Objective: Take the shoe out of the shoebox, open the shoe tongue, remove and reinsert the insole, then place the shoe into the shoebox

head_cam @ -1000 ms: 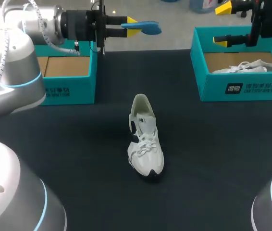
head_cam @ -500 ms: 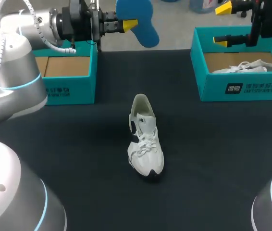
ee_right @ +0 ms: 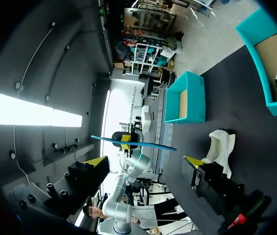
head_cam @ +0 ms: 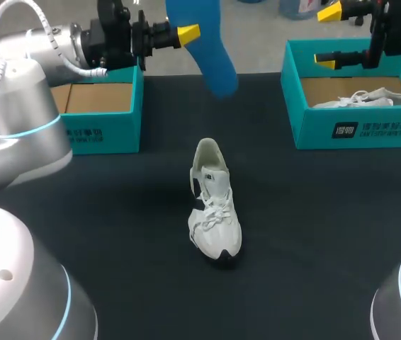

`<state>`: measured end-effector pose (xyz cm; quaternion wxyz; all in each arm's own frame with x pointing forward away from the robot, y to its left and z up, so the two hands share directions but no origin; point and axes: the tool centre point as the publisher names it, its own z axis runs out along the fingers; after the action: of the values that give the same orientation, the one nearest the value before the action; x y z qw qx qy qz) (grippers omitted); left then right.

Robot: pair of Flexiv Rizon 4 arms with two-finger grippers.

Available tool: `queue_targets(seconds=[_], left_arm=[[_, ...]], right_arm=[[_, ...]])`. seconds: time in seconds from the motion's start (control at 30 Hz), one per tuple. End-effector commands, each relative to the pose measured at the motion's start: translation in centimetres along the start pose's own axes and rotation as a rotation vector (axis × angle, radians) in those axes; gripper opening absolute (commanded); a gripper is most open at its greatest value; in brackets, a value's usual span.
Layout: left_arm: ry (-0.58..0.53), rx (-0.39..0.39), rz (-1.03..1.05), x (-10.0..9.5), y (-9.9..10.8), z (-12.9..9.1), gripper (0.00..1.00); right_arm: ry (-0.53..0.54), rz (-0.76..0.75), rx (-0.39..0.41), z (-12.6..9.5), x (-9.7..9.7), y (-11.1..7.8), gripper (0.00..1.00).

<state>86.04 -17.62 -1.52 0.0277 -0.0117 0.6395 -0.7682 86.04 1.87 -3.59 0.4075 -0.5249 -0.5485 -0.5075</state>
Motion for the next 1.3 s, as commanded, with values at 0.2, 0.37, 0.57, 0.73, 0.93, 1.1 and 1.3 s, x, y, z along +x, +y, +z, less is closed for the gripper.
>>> queue_targets(seconds=[0.2,0.37,0.57,0.73,0.93,1.1,1.3], left_arm=[[0.002,-0.134,-0.682,1.2,0.3,0.1,0.0],[0.03,-0.201,-0.899,1.9,0.3,0.0,0.0],[0.057,-0.161,-1.147,1.7,0.3,-0.3,0.0],[0.059,-0.185,-1.481,1.8,0.5,-0.3,0.0],[0.059,-0.185,-1.481,1.8,0.5,-0.3,0.0],[0.059,-0.185,-1.481,1.8,0.5,-0.3,0.0],[0.057,-0.21,-1.444,2.0,1.0,0.0,0.0]], right_arm=[[-0.001,0.0,0.002,0.1,0.0,0.1,1.0],[-0.001,0.0,0.002,0.1,0.0,0.1,1.0],[-0.001,0.0,0.002,0.1,0.0,0.1,1.0],[-0.001,0.0,0.002,0.1,0.0,0.1,1.0],[-0.001,0.0,0.002,0.1,0.0,0.1,1.0],[-0.001,0.0,0.002,0.1,0.0,0.1,1.0],[-0.001,0.0,0.002,0.1,0.0,0.1,1.0]])
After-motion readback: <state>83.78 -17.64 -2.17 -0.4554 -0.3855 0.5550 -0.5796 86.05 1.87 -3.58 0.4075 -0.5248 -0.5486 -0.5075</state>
